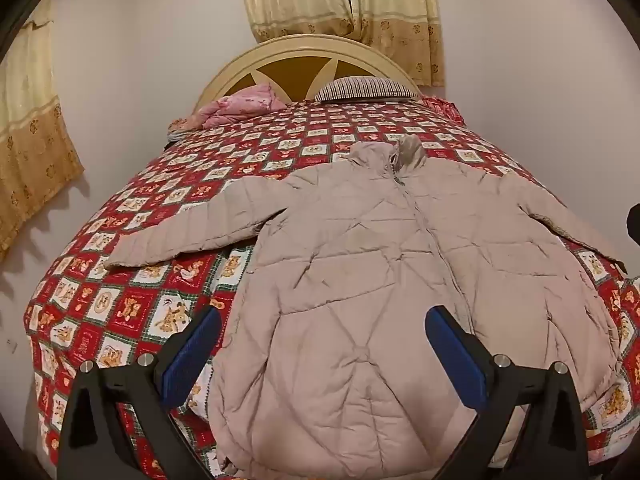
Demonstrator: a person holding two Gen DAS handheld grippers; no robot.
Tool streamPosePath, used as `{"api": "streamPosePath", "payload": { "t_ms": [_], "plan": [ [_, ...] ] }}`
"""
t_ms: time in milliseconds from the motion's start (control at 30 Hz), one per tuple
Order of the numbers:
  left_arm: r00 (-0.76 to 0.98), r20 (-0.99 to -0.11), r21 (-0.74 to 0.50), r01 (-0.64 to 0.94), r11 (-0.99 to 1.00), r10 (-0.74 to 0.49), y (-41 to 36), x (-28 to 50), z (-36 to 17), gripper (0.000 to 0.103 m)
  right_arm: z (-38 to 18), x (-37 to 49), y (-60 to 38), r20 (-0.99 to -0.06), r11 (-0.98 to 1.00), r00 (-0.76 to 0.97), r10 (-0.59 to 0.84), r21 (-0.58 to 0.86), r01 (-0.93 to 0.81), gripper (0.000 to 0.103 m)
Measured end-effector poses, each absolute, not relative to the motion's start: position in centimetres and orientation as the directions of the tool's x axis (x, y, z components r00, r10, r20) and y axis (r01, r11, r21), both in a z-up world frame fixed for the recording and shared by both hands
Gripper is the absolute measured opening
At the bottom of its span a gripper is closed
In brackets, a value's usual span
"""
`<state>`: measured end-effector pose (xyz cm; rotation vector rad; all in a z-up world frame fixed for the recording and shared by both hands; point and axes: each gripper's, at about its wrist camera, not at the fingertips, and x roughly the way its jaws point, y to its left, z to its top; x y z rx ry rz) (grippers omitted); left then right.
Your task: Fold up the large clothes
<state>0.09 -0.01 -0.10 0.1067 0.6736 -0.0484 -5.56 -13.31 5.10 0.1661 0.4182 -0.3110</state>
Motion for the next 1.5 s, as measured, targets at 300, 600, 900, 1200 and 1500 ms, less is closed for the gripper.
{"api": "streamPosePath", "payload": {
  "t_ms": [300,600,900,1200,1500],
  "plan": [
    [0.749,-0.662,0.057,0.075,0.996,-0.019,0.7,1.4,-0.4,0.102,4.9,-5.3,-13.6,-0.442,0.938,0.859,-0.259,0.096,0.332,0.103],
    [0.762,-0.647,0.056,0.075,0.996,-0.021,0.6,0.4,-1.0,0.102,4.2,-4.8,-14.0,-0.482,0.934,0.835,-0.266,0.085,0.347,0.103],
    [0.758,-0.652,0.056,0.073,0.996,-0.019,0.5,0.4,-0.7,0.102,3.9,-4.7,-14.1,-0.493,0.934,0.829,-0.264,0.084,0.348,0.103],
    [0.765,-0.644,0.058,0.076,0.995,-0.021,0.4,0.2,-0.7,0.102,3.8,-4.7,-14.1,-0.493,0.934,0.829,-0.265,0.082,0.348,0.103],
    [0.765,-0.644,0.065,0.076,0.995,-0.016,0.0,0.1,-0.6,0.102,3.7,-4.7,-14.2,-0.498,0.934,0.826,-0.263,0.084,0.348,0.103]
  ]
}}
